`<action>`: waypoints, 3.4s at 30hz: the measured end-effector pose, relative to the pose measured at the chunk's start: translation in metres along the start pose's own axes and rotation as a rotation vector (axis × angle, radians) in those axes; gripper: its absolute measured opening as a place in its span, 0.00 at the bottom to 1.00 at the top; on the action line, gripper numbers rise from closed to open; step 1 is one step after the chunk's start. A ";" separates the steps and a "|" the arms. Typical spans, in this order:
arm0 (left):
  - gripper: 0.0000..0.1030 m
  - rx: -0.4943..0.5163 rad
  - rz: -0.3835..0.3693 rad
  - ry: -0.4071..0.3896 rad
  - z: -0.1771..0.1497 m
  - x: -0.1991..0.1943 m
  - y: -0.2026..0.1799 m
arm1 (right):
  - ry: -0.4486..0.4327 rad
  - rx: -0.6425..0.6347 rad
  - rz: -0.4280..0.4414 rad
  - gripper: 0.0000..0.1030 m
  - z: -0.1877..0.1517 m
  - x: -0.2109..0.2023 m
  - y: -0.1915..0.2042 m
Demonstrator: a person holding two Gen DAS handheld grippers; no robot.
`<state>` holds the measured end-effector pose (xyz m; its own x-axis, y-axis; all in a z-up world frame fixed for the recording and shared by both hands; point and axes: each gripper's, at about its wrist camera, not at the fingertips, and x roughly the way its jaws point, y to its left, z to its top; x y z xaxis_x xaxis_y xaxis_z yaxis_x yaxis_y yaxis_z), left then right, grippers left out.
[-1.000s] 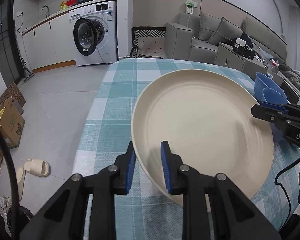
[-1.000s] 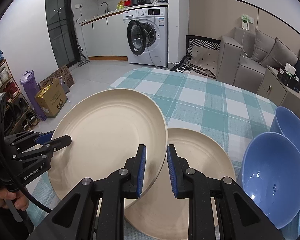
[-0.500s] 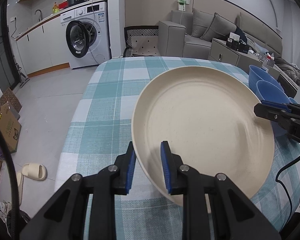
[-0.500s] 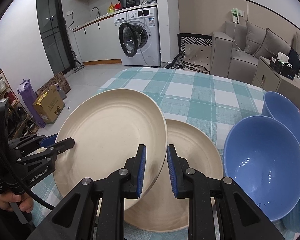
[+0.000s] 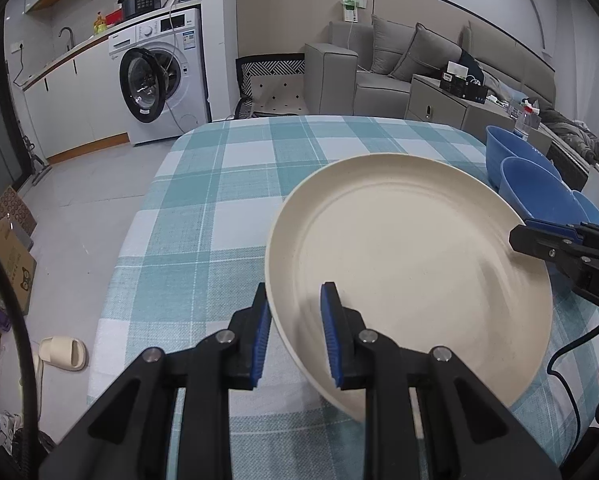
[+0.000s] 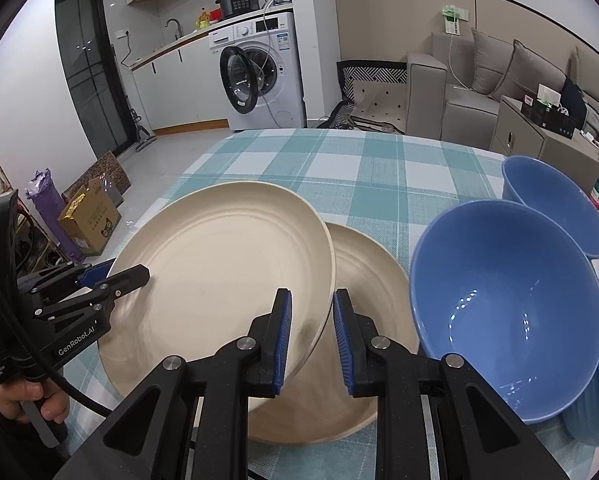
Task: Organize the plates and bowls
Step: 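Lift the cream plate with both grippers and carry it toward the plate stack, then lower the held cream plate with both grippers onto the plate stack, then open both grippers and pull them back from the plate stack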
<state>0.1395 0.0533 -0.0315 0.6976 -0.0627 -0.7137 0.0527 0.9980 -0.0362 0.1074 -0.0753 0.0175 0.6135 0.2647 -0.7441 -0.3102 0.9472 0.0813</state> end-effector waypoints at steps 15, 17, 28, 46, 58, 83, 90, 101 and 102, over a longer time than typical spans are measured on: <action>0.22 0.071 0.015 0.007 0.010 0.015 -0.025 | 0.010 0.047 -0.031 0.21 -0.014 -0.003 -0.021; 0.22 0.079 0.012 0.015 0.011 0.018 -0.028 | 0.015 0.056 -0.034 0.21 -0.016 -0.001 -0.024; 0.23 0.100 0.027 0.027 0.013 0.030 -0.037 | 0.015 0.044 -0.081 0.21 -0.025 -0.002 -0.025; 0.23 0.162 0.051 0.033 0.020 0.046 -0.055 | 0.021 0.068 -0.119 0.22 -0.038 0.002 -0.033; 0.23 0.222 0.090 0.022 0.013 0.051 -0.064 | 0.020 0.014 -0.179 0.22 -0.048 0.010 -0.025; 0.51 0.231 0.027 0.039 0.005 0.037 -0.071 | 0.011 0.016 -0.130 0.30 -0.051 0.008 -0.034; 0.55 0.172 -0.044 0.016 0.003 0.010 -0.068 | -0.001 0.013 -0.035 0.56 -0.050 -0.016 -0.033; 0.86 0.144 -0.078 -0.059 0.007 -0.033 -0.068 | -0.042 -0.014 -0.005 0.82 -0.053 -0.055 -0.020; 0.86 0.147 -0.081 -0.059 0.007 -0.035 -0.069 | -0.046 -0.012 -0.006 0.82 -0.052 -0.059 -0.020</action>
<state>0.1166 -0.0132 0.0009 0.7272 -0.1477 -0.6703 0.2116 0.9773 0.0142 0.0400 -0.1191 0.0251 0.6483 0.2670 -0.7131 -0.3148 0.9467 0.0683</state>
